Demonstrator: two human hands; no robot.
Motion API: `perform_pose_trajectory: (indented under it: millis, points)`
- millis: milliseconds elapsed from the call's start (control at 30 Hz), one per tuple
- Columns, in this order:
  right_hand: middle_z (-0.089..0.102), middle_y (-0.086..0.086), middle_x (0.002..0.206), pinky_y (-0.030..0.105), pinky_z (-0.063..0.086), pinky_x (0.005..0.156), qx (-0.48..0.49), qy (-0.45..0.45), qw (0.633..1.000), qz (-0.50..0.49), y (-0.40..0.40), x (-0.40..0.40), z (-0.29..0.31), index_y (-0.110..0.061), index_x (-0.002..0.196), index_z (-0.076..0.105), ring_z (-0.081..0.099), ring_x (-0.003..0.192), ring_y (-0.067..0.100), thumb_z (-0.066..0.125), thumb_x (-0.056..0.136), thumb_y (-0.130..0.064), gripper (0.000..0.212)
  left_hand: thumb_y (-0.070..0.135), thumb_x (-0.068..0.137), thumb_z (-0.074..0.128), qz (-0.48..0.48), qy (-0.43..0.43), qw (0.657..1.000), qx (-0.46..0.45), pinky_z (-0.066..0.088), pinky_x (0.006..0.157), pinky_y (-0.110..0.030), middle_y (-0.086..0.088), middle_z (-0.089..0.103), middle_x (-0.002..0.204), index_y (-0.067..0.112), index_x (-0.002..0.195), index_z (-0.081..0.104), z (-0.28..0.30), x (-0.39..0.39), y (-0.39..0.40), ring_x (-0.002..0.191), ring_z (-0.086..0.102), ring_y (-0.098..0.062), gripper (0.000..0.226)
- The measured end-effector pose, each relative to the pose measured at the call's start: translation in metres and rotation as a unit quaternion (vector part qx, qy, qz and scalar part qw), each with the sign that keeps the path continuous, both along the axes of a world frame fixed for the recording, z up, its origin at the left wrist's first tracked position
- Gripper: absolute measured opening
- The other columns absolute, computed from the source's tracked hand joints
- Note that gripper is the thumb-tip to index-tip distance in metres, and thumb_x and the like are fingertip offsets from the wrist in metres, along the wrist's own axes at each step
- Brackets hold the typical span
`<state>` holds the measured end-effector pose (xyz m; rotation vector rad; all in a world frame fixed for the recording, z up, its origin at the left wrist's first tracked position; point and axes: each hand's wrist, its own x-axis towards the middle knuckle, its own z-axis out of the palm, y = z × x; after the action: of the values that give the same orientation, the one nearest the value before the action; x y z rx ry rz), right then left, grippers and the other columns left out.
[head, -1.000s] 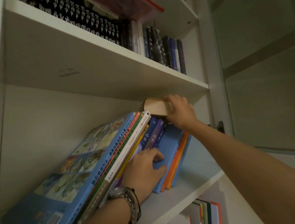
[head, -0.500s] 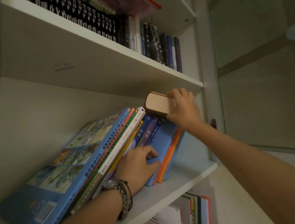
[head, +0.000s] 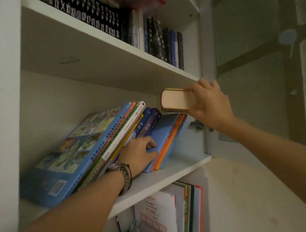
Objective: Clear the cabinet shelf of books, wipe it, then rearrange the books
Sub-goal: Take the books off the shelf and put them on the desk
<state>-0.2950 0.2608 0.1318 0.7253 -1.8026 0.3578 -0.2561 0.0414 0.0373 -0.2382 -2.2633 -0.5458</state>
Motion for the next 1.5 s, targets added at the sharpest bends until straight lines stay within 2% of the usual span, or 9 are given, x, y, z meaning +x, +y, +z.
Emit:
perform_pose_trajectory:
  millis: [233,367,567,833,1100,1200,1333,1400,1500]
  points:
    - [0.05,0.007,0.116,0.048,0.051,0.061,0.013,0.033,0.998,-0.042,0.039,0.057,-0.027,-0.018,0.122,0.055,0.042,0.107,0.034,0.078,0.07,-0.016,0.057,0.024,0.084,0.068,-0.002,-0.074,0.997,-0.005,0.047,0.095,-0.03,0.002,0.066,0.113,0.018,0.107,0.066,0.013,0.013,0.007,0.104,0.06,-0.013,0.024]
    - [0.049,0.003,0.103,0.034,0.044,0.047,0.018,0.083,0.995,-0.051,0.06,0.085,-0.05,-0.019,0.117,0.058,0.043,0.096,0.033,0.08,0.066,-0.013,0.055,0.021,0.09,0.061,-0.088,-0.073,0.986,0.124,0.048,0.081,-0.024,-0.005,0.067,0.108,0.021,0.104,0.064,0.022,0.04,0.029,0.09,0.061,-0.011,0.015]
    - [0.048,-0.005,0.104,0.03,0.042,0.039,0.018,0.117,0.991,-0.067,0.079,0.121,-0.099,-0.017,0.112,0.061,0.04,0.091,0.029,0.078,0.066,-0.014,0.05,0.043,0.096,0.047,-0.257,-0.199,0.874,0.362,0.054,0.087,-0.038,-0.009,0.065,0.107,0.022,0.115,0.056,0.021,0.107,0.094,0.097,0.066,-0.026,0.03]
    - [0.055,-0.003,0.111,0.029,0.041,0.048,-0.016,0.121,0.992,-0.028,0.081,0.171,-0.168,-0.019,0.116,0.057,0.042,0.092,0.027,0.077,0.073,-0.012,0.048,0.033,0.09,0.061,-0.318,-0.233,0.78,0.485,0.056,0.07,-0.032,-0.004,0.065,0.1,0.028,0.106,0.055,-0.022,0.142,0.121,0.083,0.064,-0.015,0.018]
    - [0.048,-0.006,0.116,0.02,0.038,0.079,-0.048,-0.057,0.996,0.054,0.084,0.221,-0.271,-0.025,0.116,0.053,0.045,0.104,0.016,0.068,0.079,-0.04,0.042,0.017,0.082,0.07,-0.271,-0.255,0.743,0.556,0.053,0.063,-0.027,-0.001,0.067,0.102,0.032,0.13,0.045,-0.107,0.175,0.129,0.087,0.067,-0.014,0.057]
    - [0.048,-0.013,0.12,0.028,0.043,0.093,-0.163,-0.273,0.929,0.189,0.095,0.244,-0.297,-0.034,0.111,0.058,0.047,0.117,0.011,0.07,0.073,-0.057,0.046,0.013,0.081,0.07,-0.242,-0.257,0.774,0.526,0.055,0.064,-0.028,0.002,0.067,0.1,0.04,0.125,0.048,-0.136,0.191,0.133,0.08,0.068,-0.011,0.056]
    - [0.053,-0.004,0.13,0.035,0.049,0.096,-0.421,-0.525,0.695,0.255,0.104,0.258,-0.319,-0.036,0.122,0.053,0.055,0.12,0.018,0.07,0.073,-0.045,0.052,0.011,0.081,0.068,-0.246,-0.294,0.755,0.532,0.054,0.056,-0.024,0.001,0.065,0.103,0.038,0.128,0.046,-0.172,0.212,0.138,0.079,0.068,-0.013,0.059]
    - [0.065,0.007,0.12,0.047,0.054,0.089,-0.47,-0.579,0.595,0.299,0.108,0.264,-0.329,-0.033,0.126,0.051,0.066,0.105,0.028,0.067,0.075,-0.034,0.053,0.009,0.081,0.068,-0.242,-0.307,0.751,0.532,0.054,0.057,-0.024,0.002,0.065,0.102,0.039,0.126,0.046,-0.19,0.22,0.141,0.081,0.068,-0.014,0.058]
    - [0.07,0.01,0.113,0.048,0.055,0.081,-0.498,-0.609,0.529,0.317,0.111,0.276,-0.348,-0.033,0.123,0.054,0.068,0.101,0.032,0.066,0.077,-0.027,0.048,0.01,0.078,0.071,-0.234,-0.333,0.746,0.528,0.058,0.076,-0.04,0.001,0.067,0.106,0.041,0.126,0.049,-0.219,0.227,0.145,0.09,0.069,-0.021,0.061]
